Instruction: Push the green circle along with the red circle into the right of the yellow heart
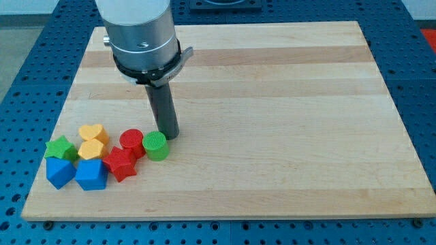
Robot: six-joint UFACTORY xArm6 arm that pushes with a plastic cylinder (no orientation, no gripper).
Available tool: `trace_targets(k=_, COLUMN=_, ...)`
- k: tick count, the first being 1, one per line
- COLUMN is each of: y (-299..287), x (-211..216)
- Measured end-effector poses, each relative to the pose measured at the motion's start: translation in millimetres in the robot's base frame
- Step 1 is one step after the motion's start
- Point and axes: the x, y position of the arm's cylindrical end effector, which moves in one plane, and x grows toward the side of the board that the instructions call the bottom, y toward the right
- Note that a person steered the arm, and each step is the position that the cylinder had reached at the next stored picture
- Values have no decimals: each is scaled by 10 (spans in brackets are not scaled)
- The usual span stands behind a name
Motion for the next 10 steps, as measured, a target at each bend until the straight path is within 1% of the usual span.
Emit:
trace_targets(k=1, y=12, x=3)
trace_targets(k=2, y=268, x=-56)
trace_targets(k=3, y=535, x=291)
trace_targets(k=4, y=569, x=430)
trace_targets(k=5, y=434, x=312)
trace_targets(k=8, y=-177, x=309)
trace_targets(k=10, y=-379, x=309)
